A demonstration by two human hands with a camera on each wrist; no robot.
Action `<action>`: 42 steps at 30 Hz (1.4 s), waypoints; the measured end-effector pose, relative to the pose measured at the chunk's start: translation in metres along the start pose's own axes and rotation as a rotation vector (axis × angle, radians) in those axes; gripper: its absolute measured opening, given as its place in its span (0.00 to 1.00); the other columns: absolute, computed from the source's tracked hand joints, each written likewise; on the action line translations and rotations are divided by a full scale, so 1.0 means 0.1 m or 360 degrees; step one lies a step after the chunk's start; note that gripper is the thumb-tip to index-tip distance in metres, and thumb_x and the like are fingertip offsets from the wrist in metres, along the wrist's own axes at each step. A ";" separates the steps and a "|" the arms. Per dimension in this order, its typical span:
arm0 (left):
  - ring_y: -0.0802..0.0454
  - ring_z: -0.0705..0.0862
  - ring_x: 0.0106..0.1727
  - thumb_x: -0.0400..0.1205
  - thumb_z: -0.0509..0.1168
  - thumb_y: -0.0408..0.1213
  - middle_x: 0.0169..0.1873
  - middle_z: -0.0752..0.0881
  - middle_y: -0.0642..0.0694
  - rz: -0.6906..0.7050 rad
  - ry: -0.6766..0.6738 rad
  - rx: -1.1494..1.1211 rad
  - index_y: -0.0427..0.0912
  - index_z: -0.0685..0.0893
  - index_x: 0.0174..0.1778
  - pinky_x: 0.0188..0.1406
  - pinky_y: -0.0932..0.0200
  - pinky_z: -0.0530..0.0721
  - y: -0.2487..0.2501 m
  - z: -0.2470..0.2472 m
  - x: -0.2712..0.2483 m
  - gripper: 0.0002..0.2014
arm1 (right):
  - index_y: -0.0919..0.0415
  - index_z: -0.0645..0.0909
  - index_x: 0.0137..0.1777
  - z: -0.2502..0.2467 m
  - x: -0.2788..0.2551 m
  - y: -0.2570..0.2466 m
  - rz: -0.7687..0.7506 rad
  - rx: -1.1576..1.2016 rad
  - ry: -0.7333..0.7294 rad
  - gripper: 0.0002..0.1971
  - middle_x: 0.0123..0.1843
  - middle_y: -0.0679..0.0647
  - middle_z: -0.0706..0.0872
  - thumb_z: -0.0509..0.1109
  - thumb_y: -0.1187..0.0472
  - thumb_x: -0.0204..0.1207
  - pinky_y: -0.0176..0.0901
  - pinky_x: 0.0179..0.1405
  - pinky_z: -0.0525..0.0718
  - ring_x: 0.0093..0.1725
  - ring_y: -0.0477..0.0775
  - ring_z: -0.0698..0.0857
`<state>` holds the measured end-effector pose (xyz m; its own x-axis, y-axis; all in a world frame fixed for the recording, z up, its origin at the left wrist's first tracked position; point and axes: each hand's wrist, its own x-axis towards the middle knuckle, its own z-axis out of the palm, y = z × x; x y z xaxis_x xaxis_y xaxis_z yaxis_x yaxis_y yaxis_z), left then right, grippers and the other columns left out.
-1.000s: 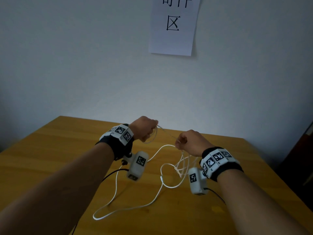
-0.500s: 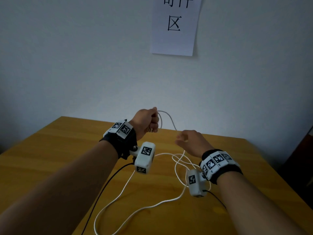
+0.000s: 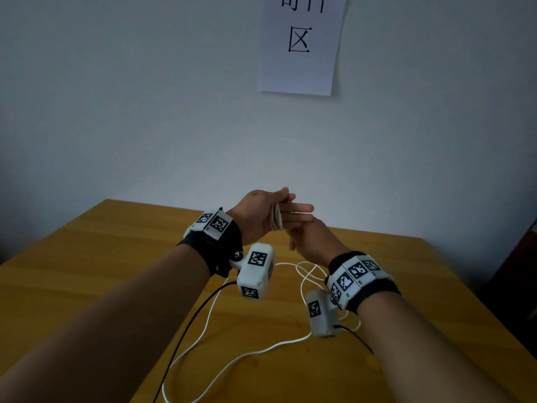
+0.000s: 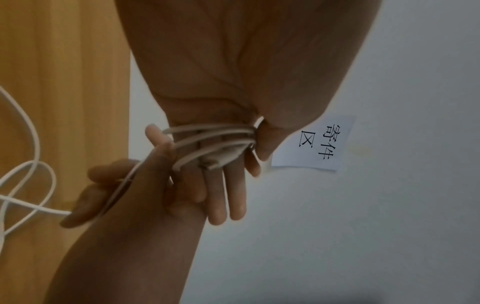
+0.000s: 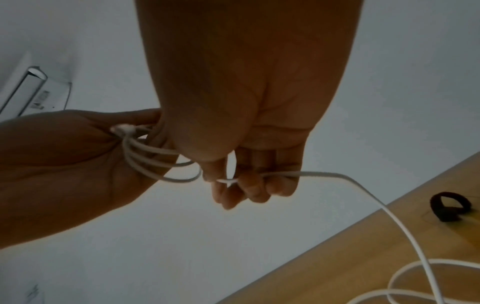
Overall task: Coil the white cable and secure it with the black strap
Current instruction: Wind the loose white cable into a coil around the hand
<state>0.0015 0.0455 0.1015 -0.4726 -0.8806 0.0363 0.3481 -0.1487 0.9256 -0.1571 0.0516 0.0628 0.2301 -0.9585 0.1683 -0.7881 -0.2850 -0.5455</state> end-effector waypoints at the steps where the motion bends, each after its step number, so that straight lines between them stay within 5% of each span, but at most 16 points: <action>1: 0.34 0.90 0.57 0.91 0.53 0.38 0.54 0.90 0.28 0.0023 -0.0014 -0.0020 0.34 0.78 0.51 0.56 0.45 0.89 -0.01 0.02 0.01 0.13 | 0.50 0.79 0.33 0.01 0.00 -0.02 -0.0002 0.0013 -0.0036 0.22 0.31 0.44 0.86 0.58 0.55 0.92 0.41 0.47 0.74 0.30 0.37 0.81; 4: 0.32 0.87 0.63 0.91 0.52 0.37 0.59 0.87 0.26 0.0121 -0.0016 -0.0045 0.31 0.75 0.60 0.69 0.40 0.81 -0.03 0.04 0.02 0.13 | 0.55 0.83 0.42 0.01 0.00 -0.05 -0.0004 0.0106 -0.0121 0.19 0.23 0.42 0.86 0.58 0.51 0.92 0.40 0.40 0.76 0.21 0.34 0.82; 7: 0.34 0.86 0.65 0.91 0.51 0.36 0.61 0.86 0.26 0.0230 0.0100 0.0010 0.31 0.74 0.56 0.71 0.41 0.79 -0.05 0.04 0.04 0.12 | 0.57 0.78 0.72 -0.01 -0.02 -0.08 0.0007 0.0187 -0.0212 0.14 0.37 0.49 0.92 0.62 0.57 0.90 0.36 0.36 0.81 0.24 0.40 0.85; 8: 0.35 0.85 0.66 0.91 0.52 0.36 0.62 0.86 0.27 0.0258 0.0168 0.0052 0.31 0.74 0.53 0.71 0.43 0.79 -0.07 0.06 0.06 0.11 | 0.56 0.75 0.75 -0.01 -0.03 -0.09 0.0002 0.0228 -0.0249 0.16 0.39 0.53 0.93 0.63 0.61 0.89 0.33 0.34 0.82 0.26 0.42 0.86; 10: 0.39 0.84 0.68 0.90 0.54 0.35 0.62 0.86 0.30 0.0317 0.0316 0.0220 0.34 0.76 0.47 0.71 0.48 0.78 -0.10 0.06 0.11 0.10 | 0.60 0.79 0.68 -0.03 -0.05 -0.12 -0.0007 0.0304 -0.0301 0.13 0.42 0.60 0.94 0.64 0.67 0.86 0.33 0.34 0.87 0.30 0.49 0.89; 13: 0.47 0.83 0.67 0.90 0.54 0.35 0.53 0.83 0.37 0.0470 0.0416 0.0779 0.41 0.71 0.38 0.64 0.53 0.77 -0.13 0.05 0.17 0.13 | 0.70 0.85 0.53 -0.02 -0.04 -0.10 0.0024 0.0477 -0.0345 0.06 0.39 0.65 0.92 0.67 0.69 0.83 0.56 0.50 0.92 0.37 0.60 0.90; 15: 0.45 0.85 0.57 0.90 0.52 0.35 0.42 0.77 0.39 0.0519 0.0364 0.1180 0.44 0.63 0.34 0.63 0.47 0.80 -0.18 0.00 0.19 0.16 | 0.66 0.86 0.44 -0.01 -0.03 -0.07 0.0024 0.0463 -0.0366 0.07 0.37 0.62 0.92 0.69 0.68 0.83 0.64 0.54 0.91 0.36 0.60 0.90; 18: 0.41 0.84 0.62 0.86 0.49 0.44 0.46 0.80 0.37 0.0363 0.0326 0.1708 0.47 0.63 0.37 0.66 0.39 0.79 -0.22 -0.05 0.17 0.12 | 0.63 0.88 0.44 -0.01 -0.05 -0.05 0.0024 0.0296 -0.0401 0.09 0.36 0.57 0.94 0.71 0.60 0.84 0.59 0.55 0.91 0.34 0.53 0.91; 21: 0.43 0.78 0.67 0.89 0.48 0.38 0.57 0.84 0.39 0.0190 0.0408 0.2193 0.38 0.70 0.50 0.71 0.52 0.68 -0.21 -0.09 0.08 0.09 | 0.59 0.89 0.53 -0.05 -0.08 -0.04 0.0036 0.0156 -0.0353 0.10 0.39 0.56 0.95 0.71 0.53 0.85 0.50 0.49 0.89 0.32 0.48 0.90; 24: 0.39 0.75 0.68 0.89 0.48 0.42 0.56 0.86 0.36 0.0084 0.0467 0.2529 0.42 0.67 0.53 0.62 0.45 0.73 -0.22 -0.17 0.03 0.08 | 0.57 0.90 0.56 -0.10 -0.08 -0.01 0.0004 0.0112 -0.0274 0.10 0.40 0.54 0.94 0.71 0.52 0.86 0.44 0.42 0.86 0.34 0.47 0.88; 26: 0.37 0.79 0.60 0.88 0.49 0.43 0.55 0.86 0.35 -0.0018 0.0469 0.2660 0.41 0.70 0.55 0.51 0.46 0.77 -0.25 -0.23 0.04 0.10 | 0.56 0.90 0.55 -0.13 -0.06 0.03 -0.0016 0.0132 -0.0195 0.10 0.40 0.54 0.94 0.70 0.52 0.86 0.44 0.42 0.85 0.36 0.45 0.88; 29: 0.40 0.78 0.46 0.88 0.48 0.44 0.56 0.84 0.35 -0.0063 0.0455 0.2649 0.40 0.73 0.57 0.45 0.49 0.75 -0.28 -0.22 0.04 0.14 | 0.55 0.91 0.54 -0.15 -0.02 0.10 -0.0023 0.0135 -0.0056 0.10 0.39 0.50 0.94 0.71 0.51 0.85 0.43 0.43 0.82 0.41 0.45 0.89; 32: 0.40 0.79 0.47 0.90 0.45 0.43 0.54 0.84 0.35 -0.0120 0.0391 0.2586 0.38 0.76 0.52 0.44 0.51 0.74 -0.24 -0.16 0.03 0.17 | 0.55 0.90 0.55 -0.16 0.02 0.15 -0.0023 0.0122 0.0031 0.09 0.41 0.48 0.93 0.73 0.51 0.84 0.41 0.43 0.81 0.43 0.44 0.90; 37: 0.47 0.71 0.25 0.84 0.48 0.66 0.23 0.73 0.45 -0.0095 0.0324 0.2291 0.41 0.68 0.24 0.35 0.52 0.73 -0.18 -0.18 0.06 0.33 | 0.58 0.90 0.52 -0.15 0.04 0.19 0.0014 0.0166 0.0118 0.14 0.40 0.49 0.91 0.75 0.47 0.82 0.37 0.38 0.77 0.36 0.41 0.84; 42: 0.52 0.67 0.14 0.85 0.61 0.49 0.13 0.69 0.50 -0.0187 0.0396 0.1523 0.42 0.70 0.23 0.22 0.63 0.68 -0.12 -0.12 0.07 0.25 | 0.59 0.90 0.50 -0.13 0.04 0.20 0.0042 0.0229 0.0105 0.19 0.39 0.50 0.90 0.68 0.44 0.86 0.44 0.40 0.83 0.34 0.50 0.86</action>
<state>0.0036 0.0358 0.0864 -0.2408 -0.9691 -0.0539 -0.5416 0.0880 0.8360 -0.1793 0.0421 0.0632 0.1688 -0.9645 0.2033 -0.7023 -0.2624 -0.6618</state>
